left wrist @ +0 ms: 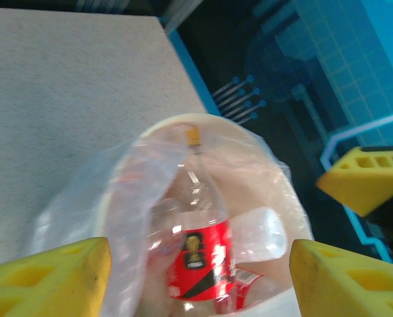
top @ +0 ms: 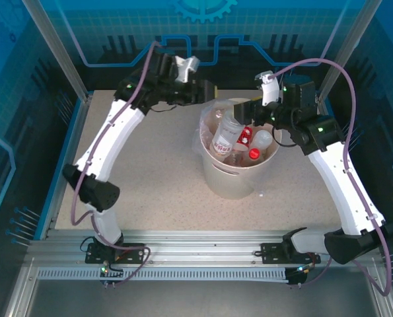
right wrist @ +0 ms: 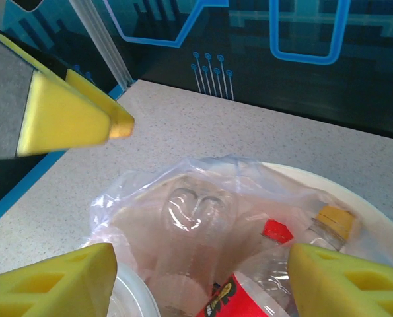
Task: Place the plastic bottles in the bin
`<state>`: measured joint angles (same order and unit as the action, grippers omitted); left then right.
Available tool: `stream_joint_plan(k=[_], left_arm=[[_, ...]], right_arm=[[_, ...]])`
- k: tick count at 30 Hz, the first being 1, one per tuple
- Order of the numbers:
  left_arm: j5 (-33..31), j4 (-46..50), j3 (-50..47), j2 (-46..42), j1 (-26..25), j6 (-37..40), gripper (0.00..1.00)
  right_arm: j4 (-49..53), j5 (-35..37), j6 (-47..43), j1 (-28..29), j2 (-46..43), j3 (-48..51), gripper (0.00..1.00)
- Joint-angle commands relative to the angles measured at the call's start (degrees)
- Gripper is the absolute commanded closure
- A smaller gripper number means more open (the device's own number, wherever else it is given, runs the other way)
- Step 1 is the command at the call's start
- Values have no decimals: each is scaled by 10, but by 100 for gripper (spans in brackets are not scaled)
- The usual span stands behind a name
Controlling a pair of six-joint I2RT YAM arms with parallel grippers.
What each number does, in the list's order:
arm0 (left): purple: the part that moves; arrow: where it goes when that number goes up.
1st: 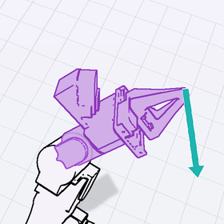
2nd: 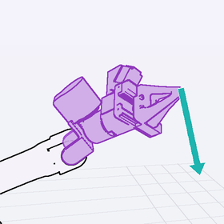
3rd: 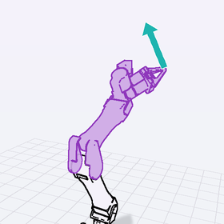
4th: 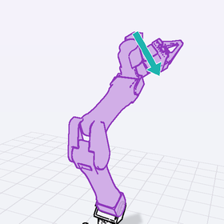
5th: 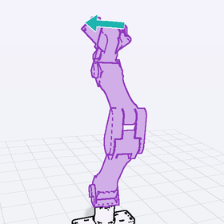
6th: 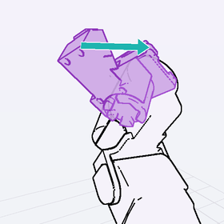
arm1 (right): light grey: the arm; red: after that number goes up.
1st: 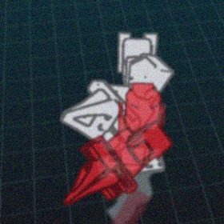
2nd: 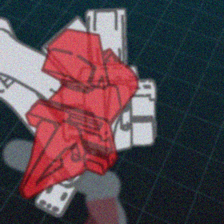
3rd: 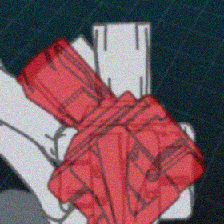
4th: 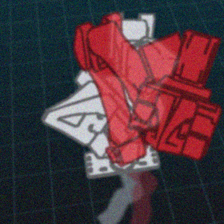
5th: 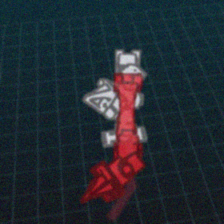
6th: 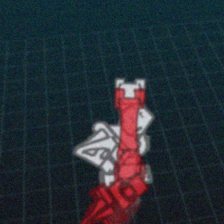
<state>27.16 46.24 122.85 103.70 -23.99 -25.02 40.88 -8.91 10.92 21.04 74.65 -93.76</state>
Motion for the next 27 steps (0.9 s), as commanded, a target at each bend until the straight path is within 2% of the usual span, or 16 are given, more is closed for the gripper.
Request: stream_joint_plan(k=[1,3,6,10,17,22,27], left_arm=[[-25,-78,-77,-70,29,-40,29],[-38,-84,-123,-89,32,-48,29],[-9,-120,-201,-106,27,-77,30],[-6,-123,-245,-108,10,-79,28],[-44,-121,-283,-115,3,-71,29],[-50,-121,-293,-108,-1,-71,29],[-50,-126,-295,-104,-1,-73,30]], right_arm=[[45,1,-4,14,10,18,31],[46,-1,-5,19,8,31,31],[51,4,-8,20,1,38,31],[72,8,-24,18,-2,0,29],[130,-17,-34,11,-15,-62,26],[161,-16,-36,42,-39,-41,25],[120,-42,-26,51,-66,-4,24]])
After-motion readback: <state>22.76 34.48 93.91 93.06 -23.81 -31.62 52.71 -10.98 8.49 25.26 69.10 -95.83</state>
